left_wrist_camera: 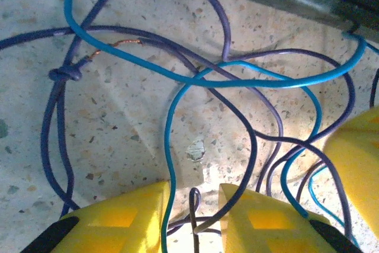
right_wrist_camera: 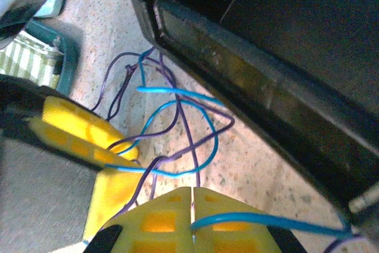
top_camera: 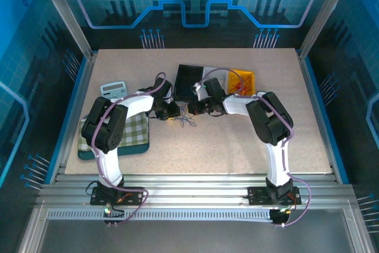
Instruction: Untangle the cables
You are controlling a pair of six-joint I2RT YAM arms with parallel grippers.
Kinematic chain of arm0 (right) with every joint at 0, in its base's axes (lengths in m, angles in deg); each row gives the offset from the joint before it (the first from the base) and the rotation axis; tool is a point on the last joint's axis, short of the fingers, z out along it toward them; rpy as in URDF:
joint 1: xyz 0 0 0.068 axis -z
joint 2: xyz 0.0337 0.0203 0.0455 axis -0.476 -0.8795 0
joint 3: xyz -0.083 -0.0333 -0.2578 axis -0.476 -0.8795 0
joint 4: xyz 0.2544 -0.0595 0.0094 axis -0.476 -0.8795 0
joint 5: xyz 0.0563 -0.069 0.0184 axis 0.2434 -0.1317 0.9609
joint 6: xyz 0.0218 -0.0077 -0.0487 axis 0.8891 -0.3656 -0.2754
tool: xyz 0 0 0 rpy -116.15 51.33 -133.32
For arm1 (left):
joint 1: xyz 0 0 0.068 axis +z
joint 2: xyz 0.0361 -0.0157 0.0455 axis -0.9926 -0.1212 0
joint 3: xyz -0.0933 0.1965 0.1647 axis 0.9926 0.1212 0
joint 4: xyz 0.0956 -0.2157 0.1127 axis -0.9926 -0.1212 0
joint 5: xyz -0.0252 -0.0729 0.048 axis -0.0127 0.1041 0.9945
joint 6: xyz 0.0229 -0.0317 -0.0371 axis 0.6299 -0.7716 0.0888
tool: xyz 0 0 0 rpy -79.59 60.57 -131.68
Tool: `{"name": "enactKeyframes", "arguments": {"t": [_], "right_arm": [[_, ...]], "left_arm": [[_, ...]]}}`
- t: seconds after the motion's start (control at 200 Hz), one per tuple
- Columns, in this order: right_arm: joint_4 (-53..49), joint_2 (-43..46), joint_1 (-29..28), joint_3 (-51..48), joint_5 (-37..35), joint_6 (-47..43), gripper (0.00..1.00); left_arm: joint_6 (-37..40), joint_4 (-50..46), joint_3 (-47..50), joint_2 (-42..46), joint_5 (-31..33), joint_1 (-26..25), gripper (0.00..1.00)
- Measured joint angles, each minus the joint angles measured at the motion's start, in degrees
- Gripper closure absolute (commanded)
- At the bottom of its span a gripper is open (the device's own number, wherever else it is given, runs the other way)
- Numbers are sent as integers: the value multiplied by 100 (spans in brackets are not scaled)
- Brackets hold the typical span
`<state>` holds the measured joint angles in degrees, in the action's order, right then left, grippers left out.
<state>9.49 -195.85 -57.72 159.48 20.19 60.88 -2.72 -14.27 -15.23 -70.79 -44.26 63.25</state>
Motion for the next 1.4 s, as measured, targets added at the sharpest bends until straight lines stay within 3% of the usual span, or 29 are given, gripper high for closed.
{"name": "enactKeyframes", "arguments": {"t": [0.36, 0.771, 1.011, 1.201, 1.401], "right_arm": [[90, 1899, 166, -553, -2, -68, 100], [52, 3462, 815, -575, -1458, -448, 100], [175, 3777, 1244, -575, -1751, -437, 100], [420, 3777, 1617, -529, -1753, -249, 100], [697, 3871, 2203, -409, -1751, 20, 100]], "left_arm": [[-138, 109, 72, 0, -166, 90, 71], [-157, 184, 114, 0, -256, 133, 71], [-157, 186, 118, -7, -254, 138, 70], [-214, 229, 118, -7, -302, 136, 58], [-262, 269, 118, -7, -356, 136, 57]]}}
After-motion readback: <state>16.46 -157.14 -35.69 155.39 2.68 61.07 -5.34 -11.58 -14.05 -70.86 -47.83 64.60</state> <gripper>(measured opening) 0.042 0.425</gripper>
